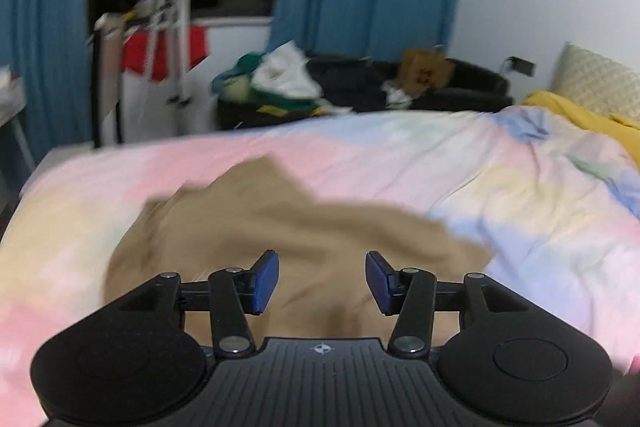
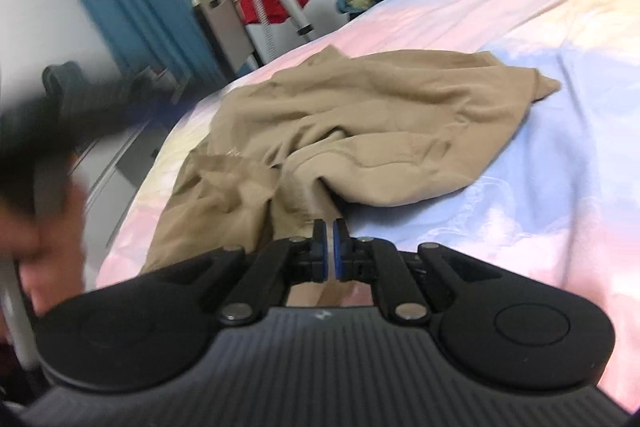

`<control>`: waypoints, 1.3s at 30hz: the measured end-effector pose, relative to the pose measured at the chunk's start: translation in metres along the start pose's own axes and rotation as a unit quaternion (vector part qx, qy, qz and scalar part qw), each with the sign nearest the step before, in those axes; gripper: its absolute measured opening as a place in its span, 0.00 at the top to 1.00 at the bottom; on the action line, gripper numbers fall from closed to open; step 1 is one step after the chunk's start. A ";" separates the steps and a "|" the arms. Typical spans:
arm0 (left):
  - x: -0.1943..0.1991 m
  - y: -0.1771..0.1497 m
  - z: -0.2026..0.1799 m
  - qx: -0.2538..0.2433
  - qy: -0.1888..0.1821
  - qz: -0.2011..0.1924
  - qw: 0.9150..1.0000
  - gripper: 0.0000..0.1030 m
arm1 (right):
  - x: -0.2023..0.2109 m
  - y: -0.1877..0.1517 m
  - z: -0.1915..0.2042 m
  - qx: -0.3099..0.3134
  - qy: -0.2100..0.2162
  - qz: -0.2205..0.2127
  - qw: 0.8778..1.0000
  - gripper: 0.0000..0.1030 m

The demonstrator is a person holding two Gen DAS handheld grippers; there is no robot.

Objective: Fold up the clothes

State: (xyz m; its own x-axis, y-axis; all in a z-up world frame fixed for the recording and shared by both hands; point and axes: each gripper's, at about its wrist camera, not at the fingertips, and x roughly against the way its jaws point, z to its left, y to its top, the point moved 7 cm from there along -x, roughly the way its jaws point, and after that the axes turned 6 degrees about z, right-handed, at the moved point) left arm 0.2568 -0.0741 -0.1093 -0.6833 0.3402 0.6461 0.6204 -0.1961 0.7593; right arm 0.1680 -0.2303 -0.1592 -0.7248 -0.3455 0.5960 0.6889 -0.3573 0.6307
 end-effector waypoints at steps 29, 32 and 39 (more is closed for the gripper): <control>0.097 -0.067 0.135 0.215 0.041 -0.002 0.976 0.94 | -0.019 -0.007 0.034 0.129 -0.021 0.012 0.991 0.92; 0.094 -0.069 0.141 0.211 0.076 0.013 0.975 0.94 | -0.017 -0.010 0.038 0.135 -0.016 0.020 0.990 0.92; 0.103 -0.065 0.147 0.146 0.223 0.001 0.964 0.93 | -0.015 -0.027 0.073 0.155 0.067 0.056 0.984 0.92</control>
State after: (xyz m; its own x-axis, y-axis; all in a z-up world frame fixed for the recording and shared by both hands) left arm 0.2023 0.1088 -0.1032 -0.7389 -0.1016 0.6661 0.6597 0.0923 0.7459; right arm 0.1598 -0.1520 -0.1482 -0.6235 -0.4858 0.6126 0.7146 -0.0361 0.6986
